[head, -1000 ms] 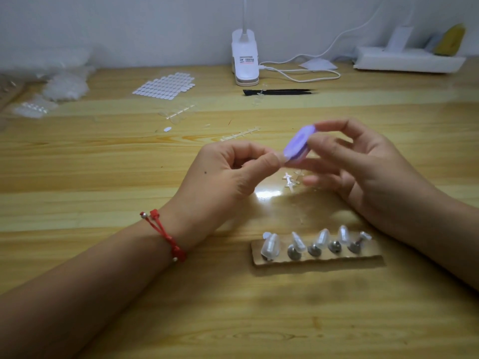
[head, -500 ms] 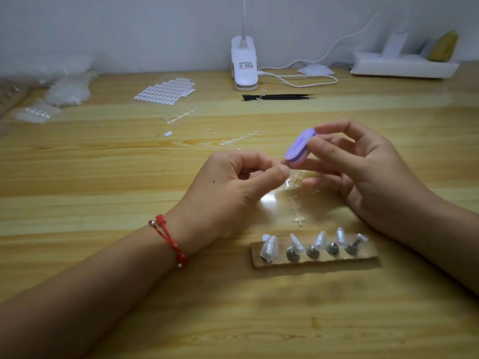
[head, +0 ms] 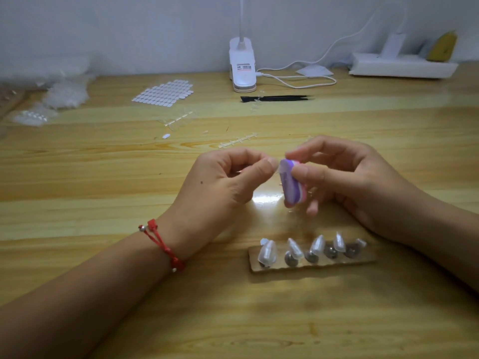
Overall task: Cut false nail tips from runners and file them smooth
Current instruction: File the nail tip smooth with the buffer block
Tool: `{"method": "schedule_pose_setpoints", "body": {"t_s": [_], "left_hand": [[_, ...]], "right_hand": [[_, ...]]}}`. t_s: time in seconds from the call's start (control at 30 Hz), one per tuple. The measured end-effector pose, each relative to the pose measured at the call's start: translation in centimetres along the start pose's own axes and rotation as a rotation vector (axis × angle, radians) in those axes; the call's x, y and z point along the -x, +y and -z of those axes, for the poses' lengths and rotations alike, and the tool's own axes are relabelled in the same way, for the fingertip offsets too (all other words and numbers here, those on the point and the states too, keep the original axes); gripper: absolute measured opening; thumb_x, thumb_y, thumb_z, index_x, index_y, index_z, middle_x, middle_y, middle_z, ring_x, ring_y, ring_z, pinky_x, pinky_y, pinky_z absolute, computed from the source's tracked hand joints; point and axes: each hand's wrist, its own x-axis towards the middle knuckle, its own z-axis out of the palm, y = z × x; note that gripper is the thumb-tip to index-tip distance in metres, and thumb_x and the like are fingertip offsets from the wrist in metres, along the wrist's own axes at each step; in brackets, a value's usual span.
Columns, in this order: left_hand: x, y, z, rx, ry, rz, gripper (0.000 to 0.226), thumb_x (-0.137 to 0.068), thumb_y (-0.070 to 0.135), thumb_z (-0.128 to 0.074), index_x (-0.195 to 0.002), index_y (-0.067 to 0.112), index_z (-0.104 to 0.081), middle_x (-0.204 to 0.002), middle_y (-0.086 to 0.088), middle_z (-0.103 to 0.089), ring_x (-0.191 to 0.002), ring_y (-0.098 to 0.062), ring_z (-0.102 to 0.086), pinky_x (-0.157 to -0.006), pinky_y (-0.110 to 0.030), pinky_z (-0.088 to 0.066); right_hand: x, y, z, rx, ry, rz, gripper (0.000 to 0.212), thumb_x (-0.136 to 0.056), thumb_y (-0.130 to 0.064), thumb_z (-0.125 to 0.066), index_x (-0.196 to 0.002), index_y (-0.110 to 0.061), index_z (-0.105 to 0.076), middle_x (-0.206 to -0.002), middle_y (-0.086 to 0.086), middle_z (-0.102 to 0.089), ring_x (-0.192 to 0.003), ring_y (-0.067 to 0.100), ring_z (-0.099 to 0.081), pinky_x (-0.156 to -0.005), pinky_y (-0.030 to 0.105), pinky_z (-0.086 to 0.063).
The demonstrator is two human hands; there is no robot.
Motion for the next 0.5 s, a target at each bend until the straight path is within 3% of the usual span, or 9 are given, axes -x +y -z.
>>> {"method": "schedule_pose_setpoints", "body": {"t_s": [0.13,0.27,0.37,0.5], "left_hand": [[-0.01,0.05,-0.1,-0.014,0.006,0.0,0.011,-0.084,0.02,-0.062,-0.077,0.013,-0.067,-0.041,0.014,-0.045,-0.039,0.001,-0.035,-0.043,-0.007,-0.03],[-0.11,-0.02,-0.05,0.022,0.08,0.007,0.011,-0.084,0.021,-0.062,-0.077,0.015,-0.066,-0.041,0.012,-0.042,-0.039,-0.001,-0.033,-0.043,-0.008,-0.03],[0.04,0.19,-0.19,0.006,0.034,0.0,0.01,-0.081,0.024,-0.062,-0.076,0.016,-0.066,-0.042,0.014,-0.046,-0.04,-0.001,-0.035,-0.044,-0.007,-0.031],[0.05,0.19,-0.22,0.012,0.052,0.0,0.015,-0.073,0.032,-0.062,-0.074,0.018,-0.066,-0.042,0.014,-0.047,-0.04,0.0,-0.036,-0.044,-0.007,-0.031]], "right_hand": [[-0.22,0.06,0.05,-0.09,0.074,0.013,0.019,-0.069,-0.023,-0.081,-0.087,-0.023,-0.075,-0.084,0.005,-0.072,-0.068,0.021,-0.071,-0.054,0.025,-0.055],[0.08,0.1,-0.1,0.022,-0.008,0.01,0.016,-0.072,-0.021,-0.077,-0.087,-0.022,-0.073,-0.09,0.002,-0.072,-0.067,0.019,-0.072,-0.057,0.026,-0.058],[-0.03,-0.02,0.07,-0.078,0.071,-0.001,0.017,-0.068,-0.023,-0.078,-0.083,-0.022,-0.071,-0.091,0.007,-0.071,-0.072,0.024,-0.073,-0.058,0.027,-0.057],[0.06,-0.09,-0.09,0.017,-0.024,-0.013,0.015,-0.07,-0.021,-0.08,-0.082,-0.024,-0.07,-0.092,0.003,-0.072,-0.07,0.023,-0.073,-0.057,0.025,-0.057]]}}
